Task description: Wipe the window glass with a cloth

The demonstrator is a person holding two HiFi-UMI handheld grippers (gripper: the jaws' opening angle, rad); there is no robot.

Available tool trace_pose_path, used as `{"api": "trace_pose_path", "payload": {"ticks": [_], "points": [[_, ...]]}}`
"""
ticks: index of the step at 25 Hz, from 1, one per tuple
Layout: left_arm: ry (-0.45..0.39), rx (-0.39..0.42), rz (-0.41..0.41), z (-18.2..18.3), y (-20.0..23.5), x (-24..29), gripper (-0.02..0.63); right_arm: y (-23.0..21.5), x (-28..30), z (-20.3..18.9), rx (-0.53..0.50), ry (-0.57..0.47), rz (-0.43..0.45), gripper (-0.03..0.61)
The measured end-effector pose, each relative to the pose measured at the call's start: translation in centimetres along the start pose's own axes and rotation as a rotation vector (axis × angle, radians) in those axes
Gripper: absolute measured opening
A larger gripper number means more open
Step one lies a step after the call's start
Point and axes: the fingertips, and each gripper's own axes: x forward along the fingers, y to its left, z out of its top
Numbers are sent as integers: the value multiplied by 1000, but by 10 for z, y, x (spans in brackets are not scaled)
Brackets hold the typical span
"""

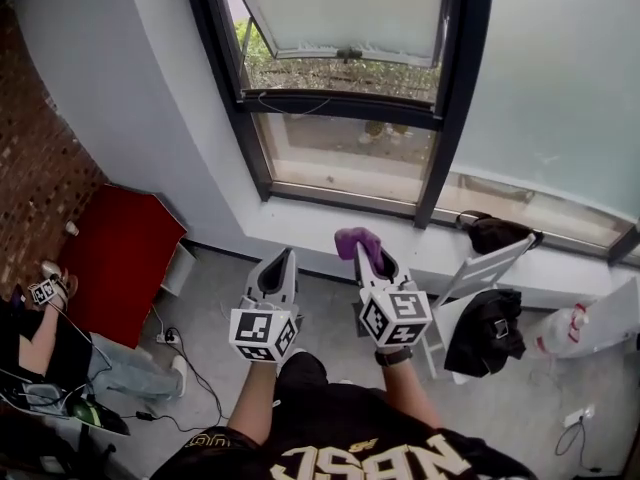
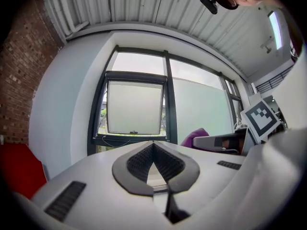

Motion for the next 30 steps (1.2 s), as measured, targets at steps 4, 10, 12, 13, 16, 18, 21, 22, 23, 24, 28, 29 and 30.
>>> {"api": "trace_pose_path", "payload": {"ticks": [4, 10, 12, 13, 16, 18, 21, 22, 23, 24, 28, 29, 30], "points": [[3, 30, -37, -8, 13, 31, 9, -7, 34, -3, -18, 23, 48, 77], [52, 126, -148, -24, 45, 98, 9, -18, 103, 2, -99, -36, -27, 77], [38, 135, -160, -22, 65, 127, 9, -18, 136, 10, -128, -62, -38, 77], [34, 128, -158, -22, 78, 141, 9, -20, 154, 13, -133, -68, -47, 77], [27, 107, -161, -19, 124, 188, 9, -28, 211, 19, -103, -84, -73, 77], [31, 102, -162, -22, 159, 218, 9, -30, 255, 15, -66, -83, -75, 77], [49, 65, -150, -31, 228, 260, 9, -17, 335, -5, -35, -34, -40, 77], [57, 57, -152, -36, 250, 274, 9, -12, 361, -14, -26, -14, -29, 77], [63, 54, -157, -41, 270, 287, 9, -8, 386, -22, -20, 1, -22, 77], [65, 51, -164, -47, 287, 300, 9, -5, 408, -28, -19, 7, -19, 77], [93, -13, -148, -81, 350, 335, 9, -9, 479, -53, -11, -23, -75, 77], [108, -28, -136, -93, 365, 342, 9, -13, 497, -67, -8, -9, -85, 77], [121, -38, -127, -104, 379, 351, 9, -20, 518, -82, -17, 17, -94, 77]]}}
